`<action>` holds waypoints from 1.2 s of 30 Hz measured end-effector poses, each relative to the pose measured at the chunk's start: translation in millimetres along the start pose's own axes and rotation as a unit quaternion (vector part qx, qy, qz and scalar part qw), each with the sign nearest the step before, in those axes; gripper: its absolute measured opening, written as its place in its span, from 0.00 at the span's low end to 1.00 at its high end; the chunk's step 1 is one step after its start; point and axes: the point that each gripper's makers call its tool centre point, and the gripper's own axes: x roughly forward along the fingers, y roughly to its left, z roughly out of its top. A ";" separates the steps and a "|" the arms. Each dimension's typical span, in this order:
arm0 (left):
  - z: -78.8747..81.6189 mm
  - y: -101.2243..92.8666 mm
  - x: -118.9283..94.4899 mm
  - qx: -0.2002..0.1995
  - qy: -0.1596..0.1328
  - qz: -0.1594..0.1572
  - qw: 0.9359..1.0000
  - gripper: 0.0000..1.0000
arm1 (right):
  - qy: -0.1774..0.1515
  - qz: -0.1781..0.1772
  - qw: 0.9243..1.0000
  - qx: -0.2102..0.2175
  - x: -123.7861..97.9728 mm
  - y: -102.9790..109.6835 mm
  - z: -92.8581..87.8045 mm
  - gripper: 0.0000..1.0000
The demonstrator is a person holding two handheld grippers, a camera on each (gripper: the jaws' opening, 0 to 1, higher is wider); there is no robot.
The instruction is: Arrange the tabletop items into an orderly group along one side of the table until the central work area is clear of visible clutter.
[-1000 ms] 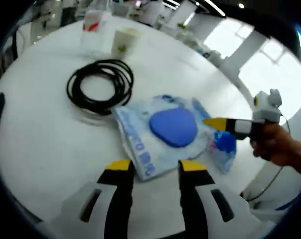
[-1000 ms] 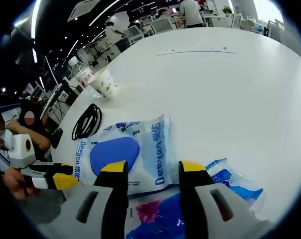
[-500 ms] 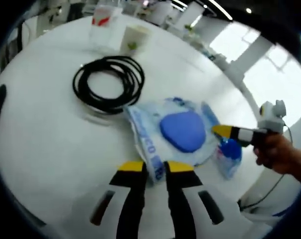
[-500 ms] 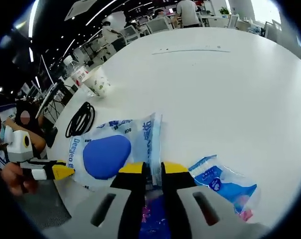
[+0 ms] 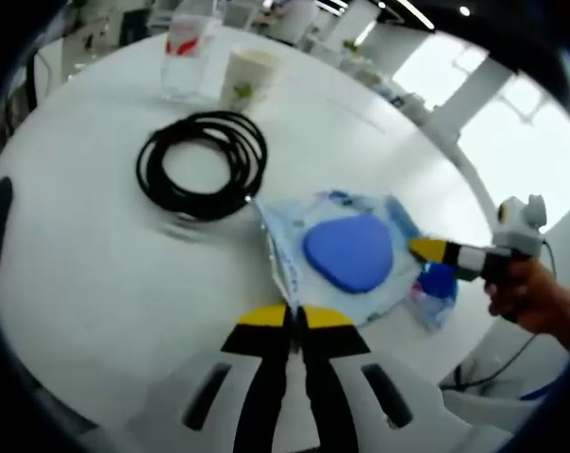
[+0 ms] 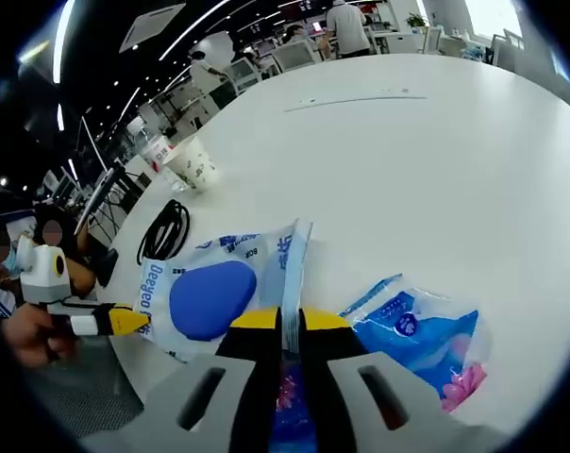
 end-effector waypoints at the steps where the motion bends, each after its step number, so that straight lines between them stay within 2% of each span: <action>1: -0.2 -0.6 -0.9 0.000 0.000 -0.001 1.000 0.02 | -0.001 0.000 1.000 0.000 -1.7 0.6 -0.2 0.05; 11: -5.9 -10.7 -8.3 0.034 0.005 -0.019 0.999 0.01 | -0.024 -0.012 1.000 0.015 -22.6 6.7 -3.6 0.04; 16: -0.9 -14.6 -12.5 0.051 0.001 -0.024 0.998 0.01 | -0.034 -0.017 0.999 0.021 -31.2 7.9 -4.1 0.03; 25: 8.2 -21.6 -15.6 0.060 -0.007 -0.032 0.998 0.01 | -0.053 -0.024 0.998 0.036 -45.8 6.7 -5.1 0.03; 36: 8.8 -29.3 -19.0 0.093 -0.007 -0.041 0.995 0.01 | -0.063 -0.029 0.996 0.053 -58.2 7.5 -12.3 0.03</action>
